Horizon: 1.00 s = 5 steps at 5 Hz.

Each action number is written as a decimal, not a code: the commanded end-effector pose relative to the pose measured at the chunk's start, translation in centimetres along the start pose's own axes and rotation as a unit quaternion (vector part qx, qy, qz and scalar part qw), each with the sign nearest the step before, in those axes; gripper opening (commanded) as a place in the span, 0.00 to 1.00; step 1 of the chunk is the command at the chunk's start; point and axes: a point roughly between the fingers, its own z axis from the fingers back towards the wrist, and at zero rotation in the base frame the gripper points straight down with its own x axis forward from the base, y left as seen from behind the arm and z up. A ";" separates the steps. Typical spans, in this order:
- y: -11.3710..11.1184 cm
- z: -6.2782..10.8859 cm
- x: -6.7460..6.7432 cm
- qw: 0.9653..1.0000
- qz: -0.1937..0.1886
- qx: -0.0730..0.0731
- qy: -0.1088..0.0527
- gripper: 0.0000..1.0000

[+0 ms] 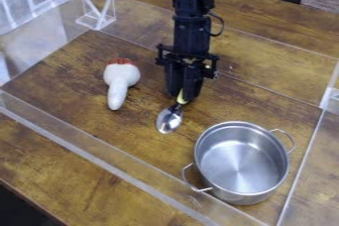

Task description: Move the green spoon to the left

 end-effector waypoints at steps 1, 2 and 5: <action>-1.3 2.5 0.6 0.999 -0.026 0.014 -0.026 0.00; -1.7 3.4 0.5 0.999 -0.035 0.018 -0.028 0.00; -1.4 5.8 -0.1 0.998 -0.035 0.021 -0.039 0.00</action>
